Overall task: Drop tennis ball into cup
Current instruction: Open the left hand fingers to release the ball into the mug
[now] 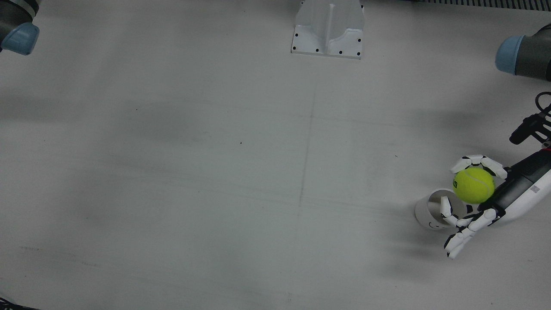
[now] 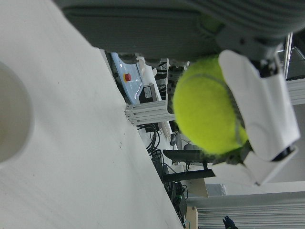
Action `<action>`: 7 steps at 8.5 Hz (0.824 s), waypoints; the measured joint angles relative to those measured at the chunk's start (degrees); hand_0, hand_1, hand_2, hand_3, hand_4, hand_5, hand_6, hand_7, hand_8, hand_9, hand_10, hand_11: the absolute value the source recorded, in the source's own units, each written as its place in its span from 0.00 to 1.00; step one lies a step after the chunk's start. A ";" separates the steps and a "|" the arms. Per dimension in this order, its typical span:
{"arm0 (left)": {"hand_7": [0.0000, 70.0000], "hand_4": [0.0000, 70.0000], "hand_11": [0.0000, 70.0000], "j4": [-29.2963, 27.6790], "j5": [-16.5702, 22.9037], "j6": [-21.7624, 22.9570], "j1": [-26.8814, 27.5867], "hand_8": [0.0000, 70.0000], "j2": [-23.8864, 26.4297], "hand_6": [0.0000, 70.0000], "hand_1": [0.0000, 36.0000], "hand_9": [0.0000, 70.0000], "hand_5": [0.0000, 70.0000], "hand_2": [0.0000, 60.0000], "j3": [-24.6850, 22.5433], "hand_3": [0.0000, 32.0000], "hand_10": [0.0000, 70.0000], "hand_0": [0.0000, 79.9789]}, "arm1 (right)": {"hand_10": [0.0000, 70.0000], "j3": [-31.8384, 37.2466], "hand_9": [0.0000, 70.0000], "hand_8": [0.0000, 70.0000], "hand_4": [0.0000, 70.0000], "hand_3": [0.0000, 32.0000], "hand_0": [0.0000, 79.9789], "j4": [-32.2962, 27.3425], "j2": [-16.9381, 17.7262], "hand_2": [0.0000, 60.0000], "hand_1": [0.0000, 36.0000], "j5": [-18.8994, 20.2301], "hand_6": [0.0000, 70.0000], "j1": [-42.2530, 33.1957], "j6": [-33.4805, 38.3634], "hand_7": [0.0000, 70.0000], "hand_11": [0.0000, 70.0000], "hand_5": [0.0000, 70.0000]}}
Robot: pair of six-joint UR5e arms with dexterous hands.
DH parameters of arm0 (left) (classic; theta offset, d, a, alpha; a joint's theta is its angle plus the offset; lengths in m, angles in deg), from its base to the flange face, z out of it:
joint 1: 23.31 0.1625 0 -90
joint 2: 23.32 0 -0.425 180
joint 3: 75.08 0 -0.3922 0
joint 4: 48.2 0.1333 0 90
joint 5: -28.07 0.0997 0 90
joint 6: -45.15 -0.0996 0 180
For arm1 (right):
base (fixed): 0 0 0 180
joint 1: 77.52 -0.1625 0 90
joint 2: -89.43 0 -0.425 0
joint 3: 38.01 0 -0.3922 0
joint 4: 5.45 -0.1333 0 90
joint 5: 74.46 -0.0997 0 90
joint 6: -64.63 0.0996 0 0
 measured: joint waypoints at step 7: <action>0.14 0.00 0.00 -1.01 0.01 0.00 -0.08 0.00 -1.26 0.00 0.36 0.01 0.00 0.42 0.00 0.00 0.00 0.32 | 0.00 0.02 0.00 0.00 0.00 0.00 0.00 0.00 0.00 0.00 0.00 0.00 0.00 0.00 0.00 0.00 0.00 0.00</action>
